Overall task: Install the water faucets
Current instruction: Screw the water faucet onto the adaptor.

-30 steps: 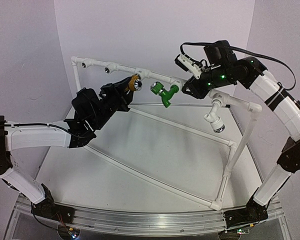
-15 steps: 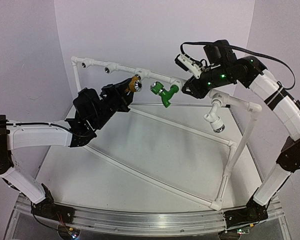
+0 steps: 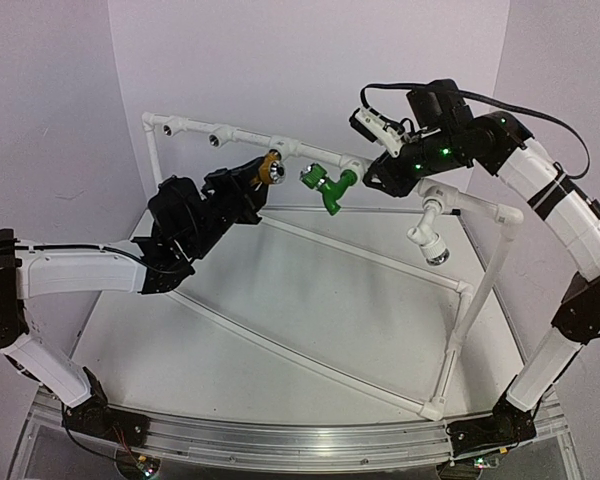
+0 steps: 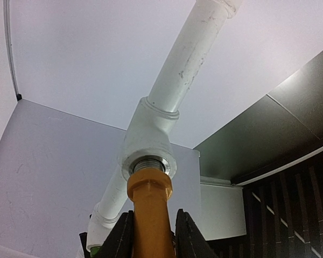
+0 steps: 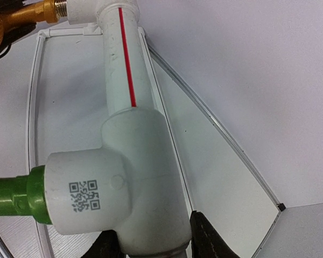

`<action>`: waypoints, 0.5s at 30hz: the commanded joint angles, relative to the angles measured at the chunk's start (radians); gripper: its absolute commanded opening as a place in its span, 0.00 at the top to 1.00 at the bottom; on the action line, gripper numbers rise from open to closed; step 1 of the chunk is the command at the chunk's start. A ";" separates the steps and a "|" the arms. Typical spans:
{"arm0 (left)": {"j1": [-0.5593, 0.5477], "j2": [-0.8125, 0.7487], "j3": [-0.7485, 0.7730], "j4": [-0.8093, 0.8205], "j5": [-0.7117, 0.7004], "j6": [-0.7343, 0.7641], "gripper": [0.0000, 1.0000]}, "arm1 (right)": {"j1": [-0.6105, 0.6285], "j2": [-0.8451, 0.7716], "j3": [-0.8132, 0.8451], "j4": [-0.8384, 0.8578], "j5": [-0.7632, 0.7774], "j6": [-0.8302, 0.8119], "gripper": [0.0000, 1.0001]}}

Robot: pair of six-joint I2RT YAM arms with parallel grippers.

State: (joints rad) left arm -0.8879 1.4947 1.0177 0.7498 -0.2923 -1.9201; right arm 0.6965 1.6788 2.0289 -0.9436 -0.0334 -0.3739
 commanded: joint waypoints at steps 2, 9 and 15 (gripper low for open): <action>0.009 0.025 0.111 -0.004 -0.013 -0.022 1.00 | 0.024 0.096 -0.056 0.028 -0.047 0.310 1.00; 0.018 0.005 0.128 -0.084 -0.005 -0.020 1.00 | 0.032 0.093 -0.072 0.028 -0.068 0.280 1.00; 0.027 0.009 0.127 -0.090 0.032 0.014 1.00 | 0.034 0.083 -0.085 0.037 -0.087 0.273 1.00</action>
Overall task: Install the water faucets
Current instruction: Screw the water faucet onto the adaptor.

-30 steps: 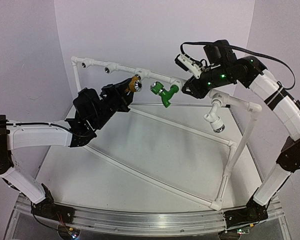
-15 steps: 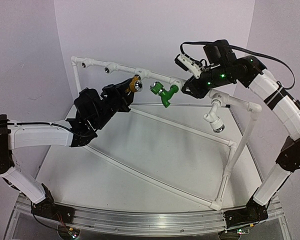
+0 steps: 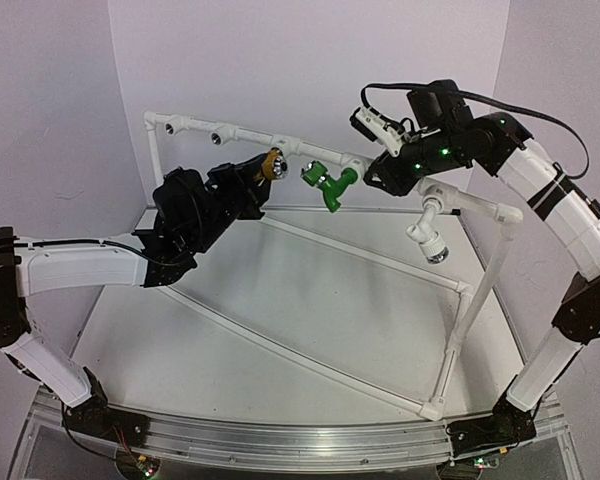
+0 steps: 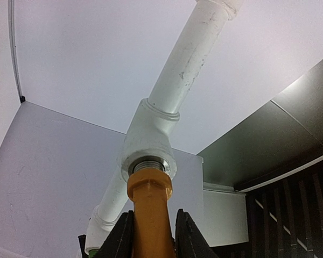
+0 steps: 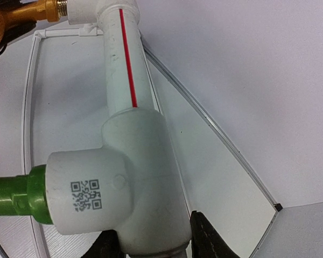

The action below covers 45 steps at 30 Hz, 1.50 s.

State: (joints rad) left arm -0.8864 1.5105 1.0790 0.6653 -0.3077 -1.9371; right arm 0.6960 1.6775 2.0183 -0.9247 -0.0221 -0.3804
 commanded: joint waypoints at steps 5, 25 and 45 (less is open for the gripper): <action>0.036 -0.040 0.072 -0.071 0.074 0.105 1.00 | 0.034 0.081 -0.079 0.020 -0.099 0.275 1.00; 0.040 0.015 0.191 -0.143 0.105 0.225 1.00 | 0.034 0.083 -0.081 0.023 -0.104 0.291 1.00; 0.035 -0.015 0.168 -0.130 0.117 0.415 1.00 | 0.034 0.090 -0.079 0.023 -0.122 0.296 1.00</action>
State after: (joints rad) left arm -0.8624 1.4925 1.1801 0.4446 -0.2443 -1.6146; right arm 0.6933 1.6726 2.0064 -0.9054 -0.0128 -0.3878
